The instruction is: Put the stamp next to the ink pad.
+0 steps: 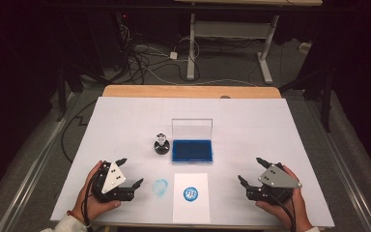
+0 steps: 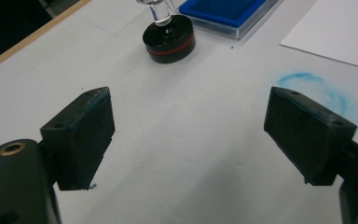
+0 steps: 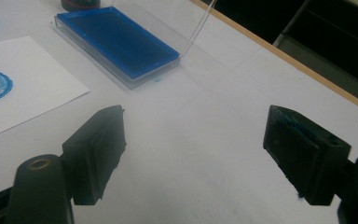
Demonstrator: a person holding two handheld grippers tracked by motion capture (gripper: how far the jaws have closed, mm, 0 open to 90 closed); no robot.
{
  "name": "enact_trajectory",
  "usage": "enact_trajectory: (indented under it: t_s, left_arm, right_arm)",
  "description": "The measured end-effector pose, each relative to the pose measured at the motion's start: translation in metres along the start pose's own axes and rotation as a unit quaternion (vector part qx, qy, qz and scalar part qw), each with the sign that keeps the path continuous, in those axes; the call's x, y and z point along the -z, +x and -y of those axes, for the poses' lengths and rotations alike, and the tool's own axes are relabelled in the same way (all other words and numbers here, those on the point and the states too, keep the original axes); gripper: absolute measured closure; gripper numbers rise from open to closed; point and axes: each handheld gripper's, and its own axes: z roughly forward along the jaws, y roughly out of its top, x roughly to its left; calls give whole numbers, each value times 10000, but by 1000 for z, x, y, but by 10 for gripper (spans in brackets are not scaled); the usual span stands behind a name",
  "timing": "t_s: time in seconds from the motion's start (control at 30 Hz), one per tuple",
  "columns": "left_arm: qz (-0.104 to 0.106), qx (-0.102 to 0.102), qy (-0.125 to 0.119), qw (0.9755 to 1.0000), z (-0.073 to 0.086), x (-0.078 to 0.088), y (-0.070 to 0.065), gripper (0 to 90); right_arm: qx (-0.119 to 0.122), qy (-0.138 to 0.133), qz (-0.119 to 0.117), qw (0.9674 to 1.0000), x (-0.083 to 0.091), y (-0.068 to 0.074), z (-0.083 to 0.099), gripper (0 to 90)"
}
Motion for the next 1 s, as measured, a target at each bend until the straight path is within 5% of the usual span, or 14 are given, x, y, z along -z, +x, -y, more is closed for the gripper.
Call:
enact_trajectory:
  t_s: [1.0]
  left_arm:
    - [87, -80, 104, 9999, -1, -2, -1, 159]
  right_arm:
    - [44, 10, 2, 10000, -1, 3, -1, 214]
